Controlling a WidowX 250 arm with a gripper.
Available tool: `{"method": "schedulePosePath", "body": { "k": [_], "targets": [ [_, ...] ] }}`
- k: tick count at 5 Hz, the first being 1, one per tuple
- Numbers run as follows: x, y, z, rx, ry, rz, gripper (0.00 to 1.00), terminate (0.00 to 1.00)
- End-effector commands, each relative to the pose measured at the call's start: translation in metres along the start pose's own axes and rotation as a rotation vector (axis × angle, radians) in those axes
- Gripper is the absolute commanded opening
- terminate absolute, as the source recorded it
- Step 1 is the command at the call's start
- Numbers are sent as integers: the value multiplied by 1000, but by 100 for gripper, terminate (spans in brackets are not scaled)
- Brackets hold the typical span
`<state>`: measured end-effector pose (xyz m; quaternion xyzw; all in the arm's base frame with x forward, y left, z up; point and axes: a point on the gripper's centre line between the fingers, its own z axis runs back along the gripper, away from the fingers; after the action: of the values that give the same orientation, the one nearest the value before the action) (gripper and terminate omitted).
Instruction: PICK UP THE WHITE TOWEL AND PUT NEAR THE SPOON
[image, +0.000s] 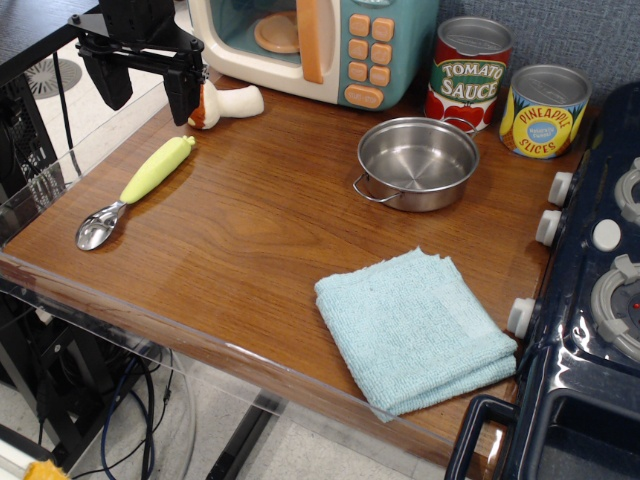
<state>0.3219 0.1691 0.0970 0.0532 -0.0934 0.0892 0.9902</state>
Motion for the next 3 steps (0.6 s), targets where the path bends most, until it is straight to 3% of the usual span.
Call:
{"method": "schedulePosePath", "body": {
  "k": [1,2,3],
  "targets": [
    [0,0,0,0,0,0,100,0],
    [-3,-19,9,-13,-40,-46,100,0],
    [-9,-47,12,-35,-22,-107,100,0]
  ]
}}
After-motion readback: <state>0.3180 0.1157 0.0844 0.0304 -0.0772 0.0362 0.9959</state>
